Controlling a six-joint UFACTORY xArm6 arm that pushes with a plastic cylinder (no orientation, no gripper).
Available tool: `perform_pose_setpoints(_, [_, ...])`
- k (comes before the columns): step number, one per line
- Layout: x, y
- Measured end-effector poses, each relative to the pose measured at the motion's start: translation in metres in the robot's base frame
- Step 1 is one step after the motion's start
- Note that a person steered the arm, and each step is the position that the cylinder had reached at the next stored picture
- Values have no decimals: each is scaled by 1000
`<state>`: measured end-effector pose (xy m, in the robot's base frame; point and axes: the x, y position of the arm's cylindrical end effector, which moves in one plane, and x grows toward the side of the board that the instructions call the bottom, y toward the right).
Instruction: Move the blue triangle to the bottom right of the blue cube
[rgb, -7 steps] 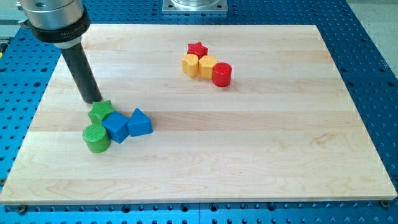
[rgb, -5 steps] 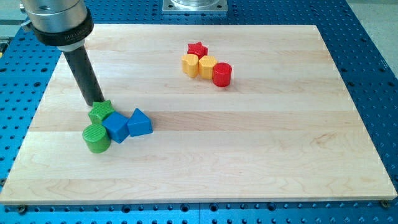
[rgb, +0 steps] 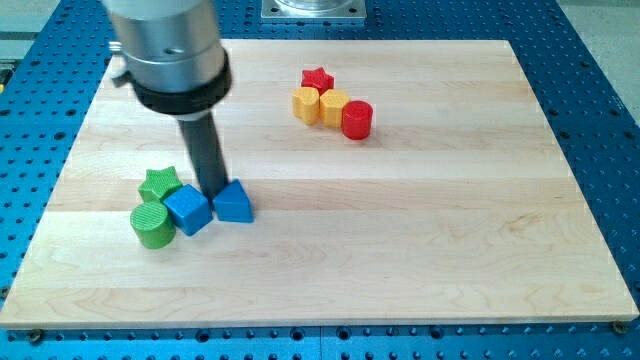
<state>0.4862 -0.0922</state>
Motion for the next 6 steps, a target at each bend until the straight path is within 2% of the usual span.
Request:
perform_pose_setpoints(1, [19, 54])
perform_pose_setpoints(2, [64, 49])
perform_pose_setpoints(3, [65, 61])
perform_pose_setpoints(4, [78, 132])
perform_pose_setpoints(5, [103, 122])
perform_pose_setpoints(6, [114, 41])
